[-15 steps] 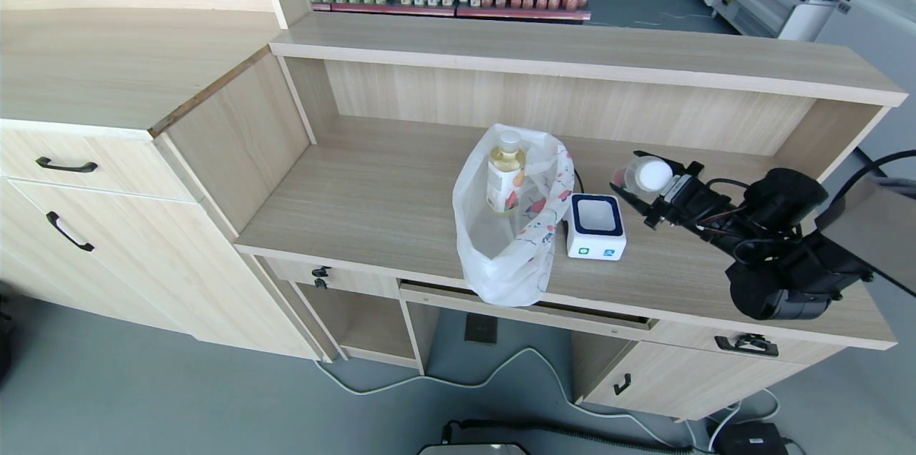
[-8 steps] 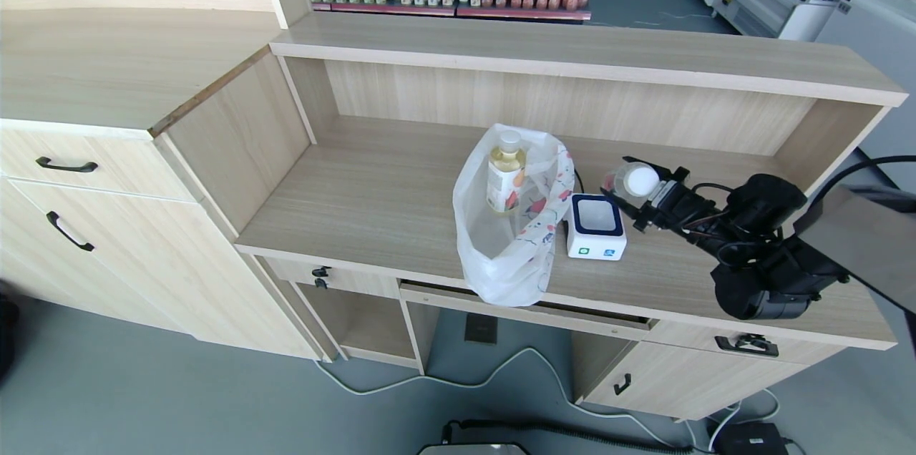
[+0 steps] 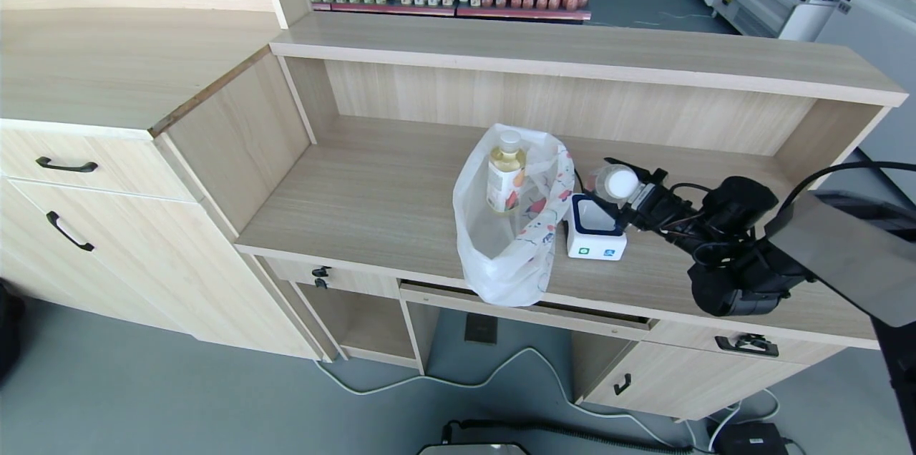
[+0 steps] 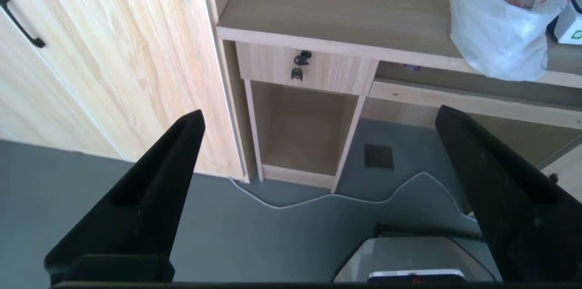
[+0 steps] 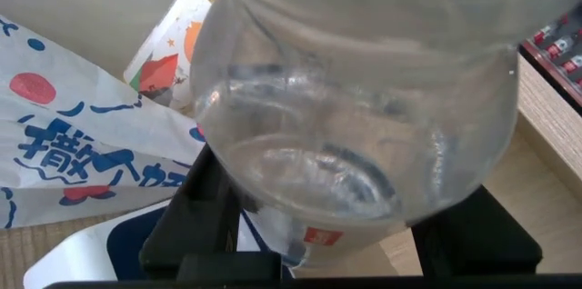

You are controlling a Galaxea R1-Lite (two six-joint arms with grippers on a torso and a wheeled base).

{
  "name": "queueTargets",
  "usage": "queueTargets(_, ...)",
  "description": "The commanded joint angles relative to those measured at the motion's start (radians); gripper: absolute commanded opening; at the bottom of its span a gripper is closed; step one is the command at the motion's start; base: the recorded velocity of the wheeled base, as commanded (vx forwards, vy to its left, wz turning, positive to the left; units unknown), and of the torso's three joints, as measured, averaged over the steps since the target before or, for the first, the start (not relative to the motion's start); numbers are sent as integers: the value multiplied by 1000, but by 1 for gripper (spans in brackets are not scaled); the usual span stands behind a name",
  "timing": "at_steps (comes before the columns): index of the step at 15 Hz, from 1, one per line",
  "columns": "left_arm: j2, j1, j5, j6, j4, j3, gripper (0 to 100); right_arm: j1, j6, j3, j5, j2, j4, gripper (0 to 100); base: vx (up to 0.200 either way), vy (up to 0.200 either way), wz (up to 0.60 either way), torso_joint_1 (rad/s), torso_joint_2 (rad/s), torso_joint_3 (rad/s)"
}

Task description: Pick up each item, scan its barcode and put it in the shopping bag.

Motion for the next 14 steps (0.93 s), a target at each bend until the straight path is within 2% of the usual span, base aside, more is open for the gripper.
queueTargets(1,0,0,0,1,0,1,100,5,0,-19,0,30,-1,0,0,0,0,0,0,0)
queueTargets(11,0,0,0,-1,0,1,100,34,7,-72,-2,62,-1,0,0,0,0,0,0,0)
queueTargets(13,0,0,2,-1,0,1,100,37,39,-38,0,-6,-1,0,0,0,0,0,0,0)
queueTargets(14,0,0,0,-1,0,1,100,31,76,27,-2,-79,-1,0,0,0,0,0,0,0)
